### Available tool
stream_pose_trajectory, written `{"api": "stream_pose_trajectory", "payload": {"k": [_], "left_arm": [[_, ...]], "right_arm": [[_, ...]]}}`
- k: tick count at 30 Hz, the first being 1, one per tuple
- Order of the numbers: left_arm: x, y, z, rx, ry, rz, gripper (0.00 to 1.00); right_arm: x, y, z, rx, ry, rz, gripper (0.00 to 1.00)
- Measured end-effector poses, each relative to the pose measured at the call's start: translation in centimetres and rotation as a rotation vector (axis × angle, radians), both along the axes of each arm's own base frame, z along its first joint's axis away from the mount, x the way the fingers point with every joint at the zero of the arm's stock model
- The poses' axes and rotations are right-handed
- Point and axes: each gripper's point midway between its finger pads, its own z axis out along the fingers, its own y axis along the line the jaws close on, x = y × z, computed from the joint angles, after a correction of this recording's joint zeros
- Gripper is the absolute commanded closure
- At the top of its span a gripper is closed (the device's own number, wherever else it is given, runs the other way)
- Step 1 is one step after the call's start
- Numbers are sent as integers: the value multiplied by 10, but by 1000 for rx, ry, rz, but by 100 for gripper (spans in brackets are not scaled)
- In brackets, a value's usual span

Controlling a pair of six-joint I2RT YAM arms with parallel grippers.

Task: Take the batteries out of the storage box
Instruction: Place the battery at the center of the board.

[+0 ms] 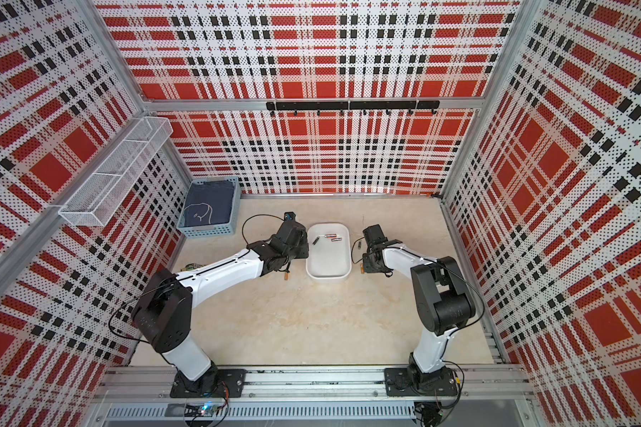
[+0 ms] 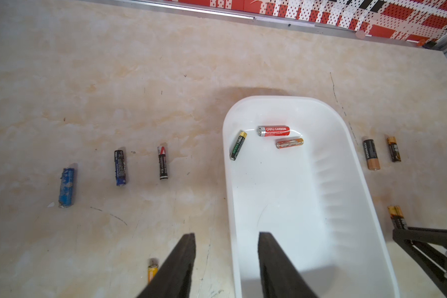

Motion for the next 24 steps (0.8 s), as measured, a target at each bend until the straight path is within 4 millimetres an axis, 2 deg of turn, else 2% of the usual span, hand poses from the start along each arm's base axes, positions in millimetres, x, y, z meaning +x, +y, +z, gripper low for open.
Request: {"api": "stream_pose_trajectory", "payload": {"k": [7,13,24], "left_arm": [[1,8,-3,9,14,19,50],[1,13,-5,21,25,27,50],[1,20,-7,43,36,44,50]], "right_arm": [[0,-5,-8,-24,2,-14,99],[4,-6,-9,-28,-22,-31,84],[3,-8,-7,-33,-21,-43,68]]}}
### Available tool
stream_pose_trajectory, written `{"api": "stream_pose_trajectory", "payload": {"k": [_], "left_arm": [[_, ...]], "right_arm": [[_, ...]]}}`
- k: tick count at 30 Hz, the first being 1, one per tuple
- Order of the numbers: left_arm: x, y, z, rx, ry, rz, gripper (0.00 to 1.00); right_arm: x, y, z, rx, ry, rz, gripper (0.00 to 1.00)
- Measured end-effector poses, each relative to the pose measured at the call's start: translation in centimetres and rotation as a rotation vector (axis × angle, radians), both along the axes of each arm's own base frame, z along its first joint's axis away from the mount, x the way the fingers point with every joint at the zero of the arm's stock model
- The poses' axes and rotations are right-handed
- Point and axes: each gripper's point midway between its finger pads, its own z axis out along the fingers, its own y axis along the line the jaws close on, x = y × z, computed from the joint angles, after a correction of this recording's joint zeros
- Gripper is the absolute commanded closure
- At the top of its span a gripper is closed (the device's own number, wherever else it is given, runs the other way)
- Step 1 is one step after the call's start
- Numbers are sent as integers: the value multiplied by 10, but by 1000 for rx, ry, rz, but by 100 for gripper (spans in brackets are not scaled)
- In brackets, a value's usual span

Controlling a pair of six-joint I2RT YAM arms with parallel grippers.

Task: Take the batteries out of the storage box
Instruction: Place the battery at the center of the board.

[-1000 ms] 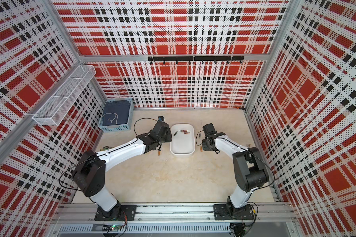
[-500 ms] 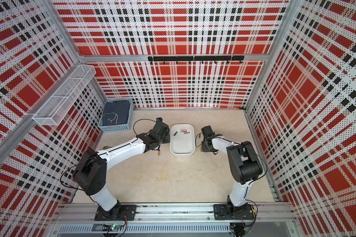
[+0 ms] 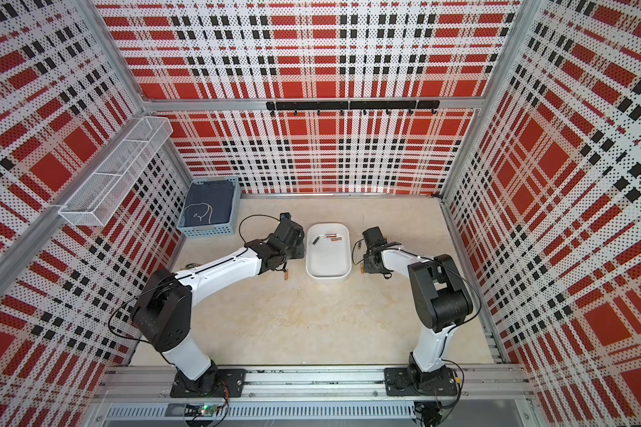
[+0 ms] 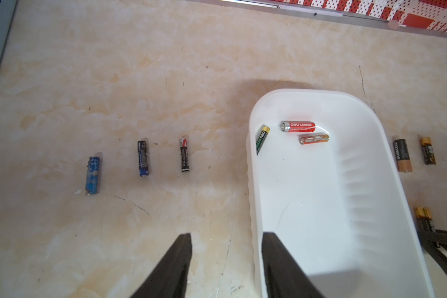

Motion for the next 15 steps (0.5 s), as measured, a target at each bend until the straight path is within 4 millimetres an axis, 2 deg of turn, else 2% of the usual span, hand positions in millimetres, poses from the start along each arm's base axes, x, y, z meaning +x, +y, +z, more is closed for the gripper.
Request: {"api": "stream_pose_trajectory", "payload": {"k": [3,6,8,11,13,15], "left_arm": [[3,2,6,0,-4,5,52],[10,-2,21,-4,-24,-2,55],[19,-8,36,-14,-49,-9,57],[36,-21,52,-17,-77,-25,60],[47,-31,56,-11,-82,-39,62],[55,-40,53,0,-77,-57,63]], "right_arm": [[-6,-2,3,-5,19,-3,66],[-11,-3,19,3,16,-9,62],[-9,-1,42,27,-30,-11,59],[-2,5,95,93,-173,-2,52],[-1,8,135,148,-301,9,51],[-7,8,164,197,-413,16,50]]}}
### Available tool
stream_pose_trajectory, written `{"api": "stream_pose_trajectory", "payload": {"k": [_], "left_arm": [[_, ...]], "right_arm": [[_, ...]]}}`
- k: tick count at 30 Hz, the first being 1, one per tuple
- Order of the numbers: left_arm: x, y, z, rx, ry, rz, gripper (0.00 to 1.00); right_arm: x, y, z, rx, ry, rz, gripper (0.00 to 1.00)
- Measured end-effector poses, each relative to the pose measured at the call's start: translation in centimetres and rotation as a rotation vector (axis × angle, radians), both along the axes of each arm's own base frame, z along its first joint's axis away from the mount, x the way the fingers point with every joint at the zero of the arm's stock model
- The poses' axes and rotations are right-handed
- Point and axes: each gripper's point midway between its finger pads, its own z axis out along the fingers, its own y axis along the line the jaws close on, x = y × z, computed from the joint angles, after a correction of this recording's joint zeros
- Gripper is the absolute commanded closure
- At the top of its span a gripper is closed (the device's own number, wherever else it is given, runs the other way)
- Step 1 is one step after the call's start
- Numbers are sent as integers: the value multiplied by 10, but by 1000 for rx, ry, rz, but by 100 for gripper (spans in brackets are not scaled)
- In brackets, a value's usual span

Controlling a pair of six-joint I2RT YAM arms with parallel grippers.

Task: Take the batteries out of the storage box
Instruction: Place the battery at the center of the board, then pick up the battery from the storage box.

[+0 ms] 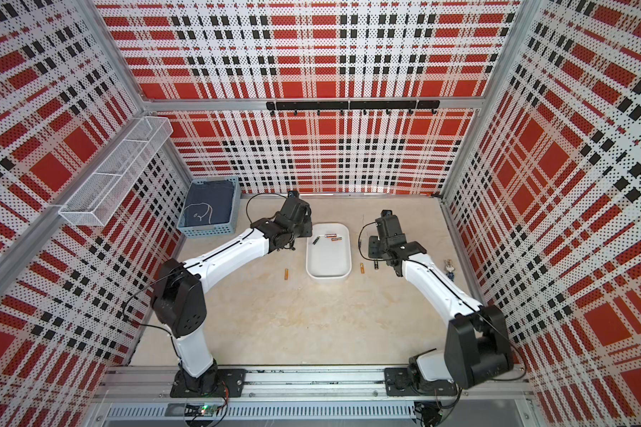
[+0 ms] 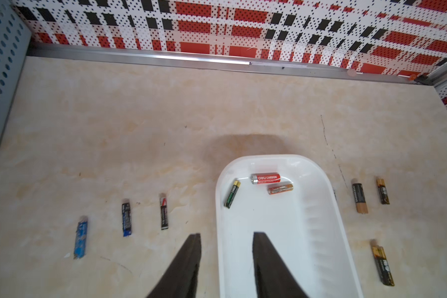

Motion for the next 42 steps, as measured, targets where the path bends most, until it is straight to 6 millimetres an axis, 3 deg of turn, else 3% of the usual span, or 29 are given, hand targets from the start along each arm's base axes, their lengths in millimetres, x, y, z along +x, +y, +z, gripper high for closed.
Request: {"api": "stream_pose_trajectory", "payload": {"k": [2,4,11,15,23,38,42], "left_arm": [[7,-10,-6,10,12,-21,63],[14,-20,-14,26,35,-42,62],[43,-44,-46,108,98,-89,62],[48,-47,-75,166,155,-107,61],[44,-44,-119,256,247,-137,60],[42,-33,-162,346,309,-113,60],[45,-34,-158,344,298,-105,65]], "right_arm": [[-11,-1,15,47,-88,7,50],[-24,-2,14,82,-134,10,47],[-84,-10,-53,146,-176,57,37],[-105,-12,-69,170,-221,81,35],[-115,-9,-36,230,-377,116,34],[-120,-10,-40,237,-396,118,34],[-120,-11,-38,237,-402,112,34]]}}
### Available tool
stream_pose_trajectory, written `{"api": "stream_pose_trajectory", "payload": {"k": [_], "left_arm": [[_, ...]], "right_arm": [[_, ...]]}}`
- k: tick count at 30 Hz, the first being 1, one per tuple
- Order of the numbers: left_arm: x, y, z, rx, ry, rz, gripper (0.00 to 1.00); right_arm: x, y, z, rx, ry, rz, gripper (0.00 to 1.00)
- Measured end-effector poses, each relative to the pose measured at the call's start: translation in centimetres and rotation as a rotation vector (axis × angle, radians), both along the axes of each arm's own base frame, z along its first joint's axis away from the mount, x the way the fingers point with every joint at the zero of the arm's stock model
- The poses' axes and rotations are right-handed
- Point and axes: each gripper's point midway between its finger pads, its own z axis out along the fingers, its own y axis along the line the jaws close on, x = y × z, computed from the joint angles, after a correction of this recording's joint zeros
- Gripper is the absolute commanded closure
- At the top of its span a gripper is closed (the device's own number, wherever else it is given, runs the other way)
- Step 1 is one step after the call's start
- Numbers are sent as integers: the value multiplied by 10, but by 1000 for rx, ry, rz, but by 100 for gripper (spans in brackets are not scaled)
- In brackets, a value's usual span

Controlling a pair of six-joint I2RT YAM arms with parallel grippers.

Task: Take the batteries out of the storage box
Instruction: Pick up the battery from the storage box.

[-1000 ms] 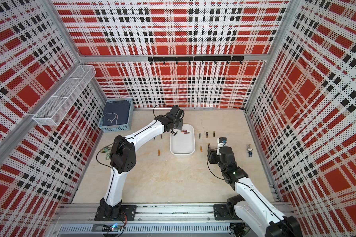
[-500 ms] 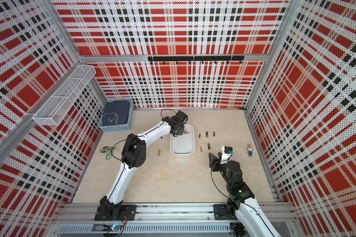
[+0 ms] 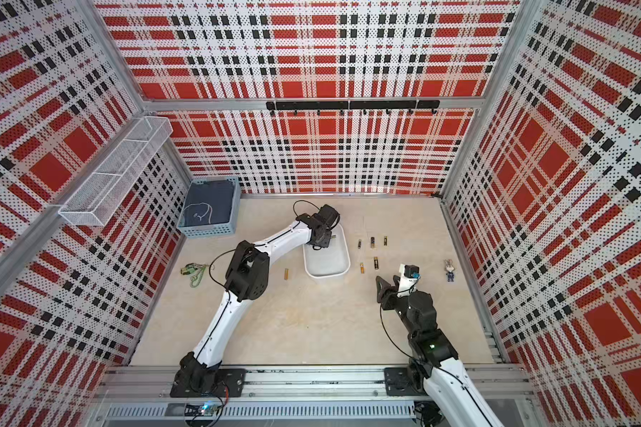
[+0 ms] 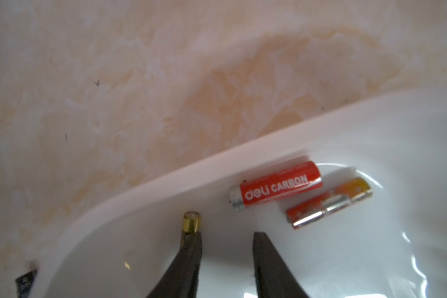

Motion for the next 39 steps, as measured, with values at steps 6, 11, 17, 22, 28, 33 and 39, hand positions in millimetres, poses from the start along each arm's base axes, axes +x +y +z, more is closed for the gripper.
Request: {"api": "stream_pose_trajectory", "payload": {"k": [6,11,17,22,28,33,39], "left_arm": [[-3,-2,-2,6,2,0,69],[-8,-8,-1,9,5,-7,67],[-6,-9,12,11,-21,10,65],[0,-7,22,14,-51,26,65],[0,6,19,41,-36,54,64],[0,15,14,66,-26,74,63],[-1,18,3,75,-14,92,63]], "right_arm": [[0,-1,0,-1,0,-8,33],[1,-2,-1,-1,4,-13,33],[1,-3,-3,-4,10,-17,33],[1,-3,-3,-4,11,-18,33],[1,-4,-1,-1,3,-27,32],[1,-5,1,0,-3,-31,32],[1,-6,2,0,-8,-36,32]]}}
